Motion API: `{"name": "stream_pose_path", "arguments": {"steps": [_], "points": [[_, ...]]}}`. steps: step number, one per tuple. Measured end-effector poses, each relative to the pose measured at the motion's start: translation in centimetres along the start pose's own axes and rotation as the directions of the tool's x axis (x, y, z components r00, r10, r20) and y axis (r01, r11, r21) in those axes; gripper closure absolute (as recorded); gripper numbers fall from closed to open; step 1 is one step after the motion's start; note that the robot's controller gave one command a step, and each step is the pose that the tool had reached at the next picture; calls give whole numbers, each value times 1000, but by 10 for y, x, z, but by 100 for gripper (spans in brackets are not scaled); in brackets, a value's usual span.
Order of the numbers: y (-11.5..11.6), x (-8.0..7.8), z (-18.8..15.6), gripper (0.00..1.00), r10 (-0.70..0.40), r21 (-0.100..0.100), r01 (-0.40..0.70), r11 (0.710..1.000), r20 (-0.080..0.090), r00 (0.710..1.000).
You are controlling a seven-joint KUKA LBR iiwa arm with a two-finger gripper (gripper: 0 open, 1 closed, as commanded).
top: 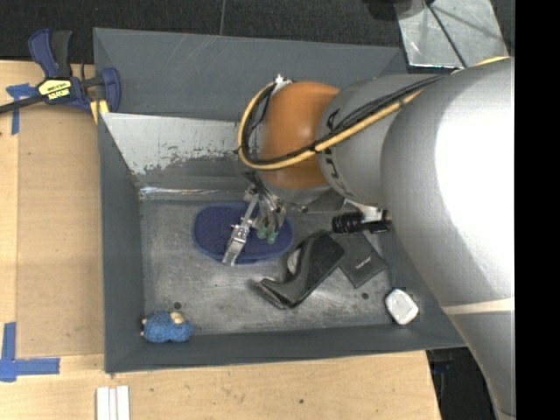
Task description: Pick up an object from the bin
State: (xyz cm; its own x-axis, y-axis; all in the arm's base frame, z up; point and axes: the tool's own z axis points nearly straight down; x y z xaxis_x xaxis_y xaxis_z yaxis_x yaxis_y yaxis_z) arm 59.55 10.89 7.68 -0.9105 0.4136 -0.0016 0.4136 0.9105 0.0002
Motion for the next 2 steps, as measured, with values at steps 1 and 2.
{"name": "stream_pose_path", "arguments": {"steps": [1, 2], "points": [[1, -2, -3, 0, -2, -1, 2, 1000, 1, 1000], [1, -2, -5, 100, -3, -1, 3, 1000, -1, 1000]]}}
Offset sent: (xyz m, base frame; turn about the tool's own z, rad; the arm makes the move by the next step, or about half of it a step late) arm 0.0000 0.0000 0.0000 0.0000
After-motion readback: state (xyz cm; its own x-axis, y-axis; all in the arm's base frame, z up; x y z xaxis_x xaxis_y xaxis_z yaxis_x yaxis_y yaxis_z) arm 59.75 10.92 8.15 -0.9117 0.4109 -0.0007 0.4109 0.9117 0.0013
